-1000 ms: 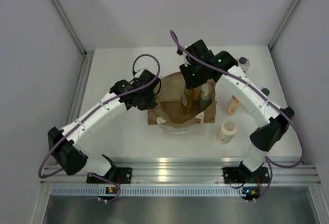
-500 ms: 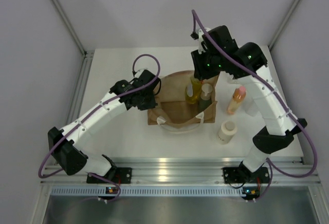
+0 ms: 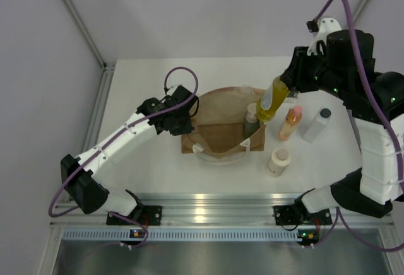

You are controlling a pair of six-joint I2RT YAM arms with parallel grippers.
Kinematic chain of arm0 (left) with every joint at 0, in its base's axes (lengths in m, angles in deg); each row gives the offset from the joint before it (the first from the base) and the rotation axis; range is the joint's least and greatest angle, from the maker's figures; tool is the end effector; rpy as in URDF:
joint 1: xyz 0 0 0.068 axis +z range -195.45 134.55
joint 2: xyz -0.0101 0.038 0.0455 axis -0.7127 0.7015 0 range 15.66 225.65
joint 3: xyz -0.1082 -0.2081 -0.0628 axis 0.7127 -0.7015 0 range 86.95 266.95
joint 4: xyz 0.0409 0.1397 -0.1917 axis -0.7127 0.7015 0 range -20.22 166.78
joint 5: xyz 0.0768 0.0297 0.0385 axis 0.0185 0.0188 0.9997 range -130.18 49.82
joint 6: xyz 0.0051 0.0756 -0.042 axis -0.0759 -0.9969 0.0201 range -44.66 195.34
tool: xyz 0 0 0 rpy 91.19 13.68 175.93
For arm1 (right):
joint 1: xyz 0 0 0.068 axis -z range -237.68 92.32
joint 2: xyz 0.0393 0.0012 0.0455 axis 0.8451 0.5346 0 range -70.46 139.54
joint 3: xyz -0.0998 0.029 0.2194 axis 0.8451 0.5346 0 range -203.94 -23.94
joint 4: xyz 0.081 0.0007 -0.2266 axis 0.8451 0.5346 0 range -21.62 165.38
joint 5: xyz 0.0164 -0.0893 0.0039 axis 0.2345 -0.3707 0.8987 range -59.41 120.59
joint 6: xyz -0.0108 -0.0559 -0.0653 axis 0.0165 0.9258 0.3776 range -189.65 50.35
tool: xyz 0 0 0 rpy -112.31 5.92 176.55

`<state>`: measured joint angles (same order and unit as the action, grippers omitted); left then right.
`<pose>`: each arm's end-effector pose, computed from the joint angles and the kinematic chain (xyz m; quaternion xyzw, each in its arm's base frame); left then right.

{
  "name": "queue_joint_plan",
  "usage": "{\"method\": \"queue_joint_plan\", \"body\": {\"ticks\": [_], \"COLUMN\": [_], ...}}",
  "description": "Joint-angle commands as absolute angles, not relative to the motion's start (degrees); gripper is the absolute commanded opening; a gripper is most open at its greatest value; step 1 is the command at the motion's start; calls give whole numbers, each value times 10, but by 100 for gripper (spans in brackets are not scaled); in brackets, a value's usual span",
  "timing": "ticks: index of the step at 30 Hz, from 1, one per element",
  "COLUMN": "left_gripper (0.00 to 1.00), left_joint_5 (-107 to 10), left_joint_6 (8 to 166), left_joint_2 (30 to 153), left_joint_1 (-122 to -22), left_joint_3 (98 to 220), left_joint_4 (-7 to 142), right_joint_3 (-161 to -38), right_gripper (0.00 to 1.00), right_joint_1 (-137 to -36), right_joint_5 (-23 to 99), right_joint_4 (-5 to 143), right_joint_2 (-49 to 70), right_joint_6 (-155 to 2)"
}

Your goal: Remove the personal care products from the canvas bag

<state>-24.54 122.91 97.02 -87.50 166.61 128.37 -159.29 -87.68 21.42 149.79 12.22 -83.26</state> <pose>0.2237 -0.1741 0.2687 -0.0810 0.9548 -0.0857 0.2729 0.1870 0.0938 0.4859 -0.0819 0.8548 0.1247 0.4971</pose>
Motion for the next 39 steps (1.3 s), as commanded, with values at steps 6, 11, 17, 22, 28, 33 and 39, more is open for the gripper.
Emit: {"method": "queue_joint_plan", "body": {"ticks": [6, 11, 17, 22, 28, 33, 39], "left_gripper": [0, 0, 0, 0, 0, 0, 0], "left_joint_5": [-259, -259, -259, -259, -256, -254, -259], "left_joint_6": [1214, 1210, 1207, 1209, 1207, 1204, 1200], "left_joint_2": [988, 992, 999, 1006, 1007, 1002, 999], "left_joint_1": [-876, -876, -876, -876, -876, -876, -876], "left_joint_3": [1668, 1670, 1676, 1682, 1689, 1684, 1688], "left_joint_4": [1266, 1266, 1266, 1266, 1266, 1263, 1260], "right_joint_3": [-1607, -1589, -1532, -1441, -1269, -1134, -933], "right_gripper": [0, 0, 0, 0, 0, 0, 0], "right_joint_1": [-817, -787, -782, -782, -780, -775, -775], "right_joint_5": [186, 181, 148, 56, -24, -41, -39], "right_joint_4": [1545, 1544, 1536, 1473, 1396, 1340, 1236], "right_joint_2": [67, 53, 43, -7, -84, -130, -202], "right_joint_6": [-829, -823, -822, -845, -903, -957, -1016]}}
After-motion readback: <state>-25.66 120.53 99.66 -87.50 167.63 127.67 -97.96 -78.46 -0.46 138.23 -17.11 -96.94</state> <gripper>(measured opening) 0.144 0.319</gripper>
